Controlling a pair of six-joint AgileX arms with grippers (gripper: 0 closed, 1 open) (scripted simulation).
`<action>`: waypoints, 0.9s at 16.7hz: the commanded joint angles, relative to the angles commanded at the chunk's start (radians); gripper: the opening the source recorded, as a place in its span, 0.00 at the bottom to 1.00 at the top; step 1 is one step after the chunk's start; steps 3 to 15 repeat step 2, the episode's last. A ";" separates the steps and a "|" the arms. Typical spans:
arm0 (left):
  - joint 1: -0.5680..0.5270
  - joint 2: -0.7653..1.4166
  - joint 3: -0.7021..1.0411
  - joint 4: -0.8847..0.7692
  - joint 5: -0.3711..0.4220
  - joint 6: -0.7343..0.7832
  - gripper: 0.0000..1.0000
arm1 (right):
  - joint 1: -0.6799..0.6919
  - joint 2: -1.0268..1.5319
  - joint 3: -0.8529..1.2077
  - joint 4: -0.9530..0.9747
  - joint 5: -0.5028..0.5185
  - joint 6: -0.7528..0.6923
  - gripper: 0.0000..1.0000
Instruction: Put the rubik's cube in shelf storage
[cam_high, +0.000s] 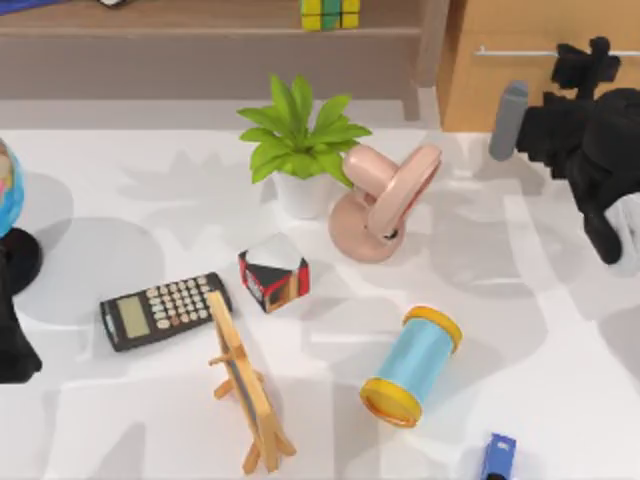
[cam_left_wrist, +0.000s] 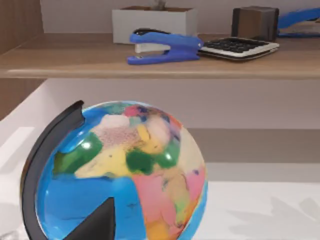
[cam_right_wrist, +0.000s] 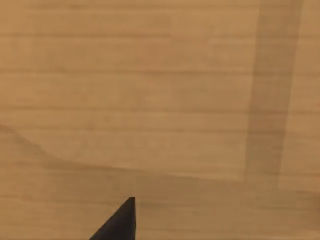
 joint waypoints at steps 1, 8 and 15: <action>0.000 0.000 0.000 0.000 0.000 0.000 1.00 | 0.000 0.000 0.000 0.000 0.000 0.000 1.00; 0.000 0.000 0.000 0.000 0.000 0.000 1.00 | 0.000 0.000 0.000 0.000 0.000 0.000 1.00; 0.000 0.000 0.000 0.000 0.000 0.000 1.00 | 0.000 0.000 0.000 0.000 0.000 0.000 1.00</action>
